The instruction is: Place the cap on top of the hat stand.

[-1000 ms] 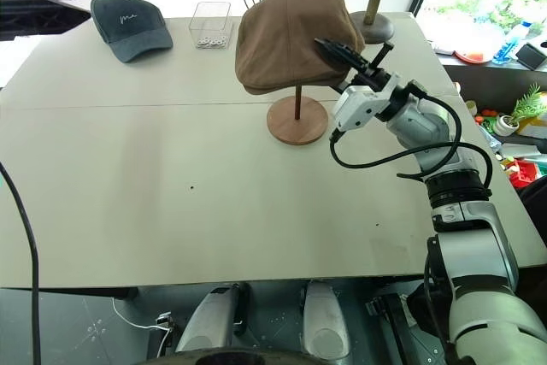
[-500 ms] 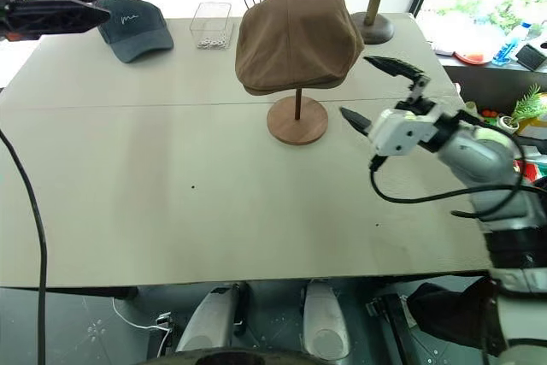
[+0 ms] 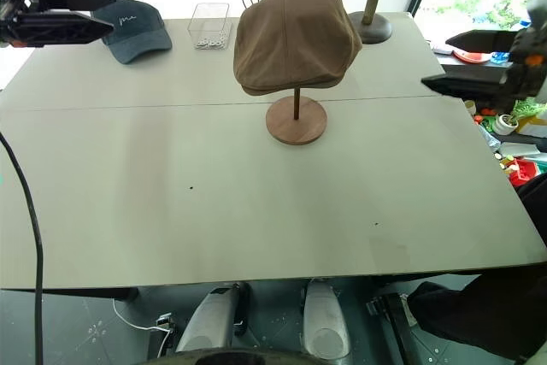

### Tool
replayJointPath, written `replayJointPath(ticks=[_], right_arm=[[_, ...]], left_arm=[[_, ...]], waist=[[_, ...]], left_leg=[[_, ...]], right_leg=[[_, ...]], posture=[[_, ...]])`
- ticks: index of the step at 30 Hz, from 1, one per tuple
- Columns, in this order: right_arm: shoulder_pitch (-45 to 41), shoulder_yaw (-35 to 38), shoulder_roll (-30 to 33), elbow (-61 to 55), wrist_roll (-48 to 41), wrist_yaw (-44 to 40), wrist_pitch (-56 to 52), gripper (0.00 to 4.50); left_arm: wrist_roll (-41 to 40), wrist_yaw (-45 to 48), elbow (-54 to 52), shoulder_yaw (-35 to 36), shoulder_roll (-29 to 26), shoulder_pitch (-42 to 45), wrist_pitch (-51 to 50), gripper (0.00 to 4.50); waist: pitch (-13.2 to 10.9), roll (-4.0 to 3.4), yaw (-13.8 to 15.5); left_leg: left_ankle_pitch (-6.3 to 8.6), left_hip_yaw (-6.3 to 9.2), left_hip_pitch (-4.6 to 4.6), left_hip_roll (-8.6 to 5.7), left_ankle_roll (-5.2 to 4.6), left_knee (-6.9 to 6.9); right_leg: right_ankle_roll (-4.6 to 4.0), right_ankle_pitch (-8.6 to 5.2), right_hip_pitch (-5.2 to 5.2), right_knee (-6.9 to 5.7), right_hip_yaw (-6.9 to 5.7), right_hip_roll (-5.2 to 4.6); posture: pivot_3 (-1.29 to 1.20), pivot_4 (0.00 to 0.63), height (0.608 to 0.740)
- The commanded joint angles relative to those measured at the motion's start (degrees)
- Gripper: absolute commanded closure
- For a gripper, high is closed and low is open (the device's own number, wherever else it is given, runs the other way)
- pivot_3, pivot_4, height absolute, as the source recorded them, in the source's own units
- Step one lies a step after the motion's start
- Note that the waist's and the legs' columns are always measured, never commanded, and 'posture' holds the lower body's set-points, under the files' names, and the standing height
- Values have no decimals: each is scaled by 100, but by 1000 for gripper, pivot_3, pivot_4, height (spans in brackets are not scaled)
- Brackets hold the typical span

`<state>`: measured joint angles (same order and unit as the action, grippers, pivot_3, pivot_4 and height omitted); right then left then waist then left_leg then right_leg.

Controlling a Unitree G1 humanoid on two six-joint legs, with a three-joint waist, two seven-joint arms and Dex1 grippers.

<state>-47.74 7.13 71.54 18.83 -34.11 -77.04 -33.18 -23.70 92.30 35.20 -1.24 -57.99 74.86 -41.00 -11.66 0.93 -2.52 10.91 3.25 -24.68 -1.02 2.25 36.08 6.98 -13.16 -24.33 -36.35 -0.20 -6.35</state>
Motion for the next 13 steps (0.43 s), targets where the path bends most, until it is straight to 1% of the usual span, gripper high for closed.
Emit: replayJointPath(ticks=[1,2,4,6,9,13], right_arm=[[-1046,-410,0,627,209,-773,-416,17],[-1369,-582,-32,808,285,-953,-637,17],[-1828,-820,-133,1068,478,-1281,-653,17],[-2099,-921,-276,1286,713,-1318,-425,17],[-2316,-1039,-434,1546,1077,-1404,-76,17],[-2343,-1124,-478,1605,1142,-1546,2,17]], left_arm=[[-102,19,-387,244,-252,-88,-118,0],[-125,15,-465,278,-295,-140,-153,0],[-162,5,-638,345,-399,-266,-201,0],[-197,-26,-743,390,-454,-335,-248,0],[-219,-89,-840,475,-478,-384,-322,0],[-238,-132,-1000,523,-513,-492,-321,0]], waist=[[-3,-5,-5],[-4,-6,-7],[-6,-10,-6],[-7,-10,-7],[-7,-10,5],[-7,-11,20]], left_leg=[[1,-3,0,0,-2,-1],[1,-3,-2,0,-2,-2],[1,-6,-6,0,-1,-2],[2,-5,-7,0,-1,-4],[2,-6,-8,-1,0,-3],[2,-5,-14,-4,0,1]], right_leg=[[7,3,-3,0,0,0],[10,4,-5,0,0,0],[10,4,-10,1,1,0],[11,4,-12,1,1,0],[13,3,-12,1,1,0],[15,3,-12,1,1,-1]], posture=[[0,150,740],[0,150,740],[0,150,740],[0,150,740],[0,150,740],[0,150,740]])
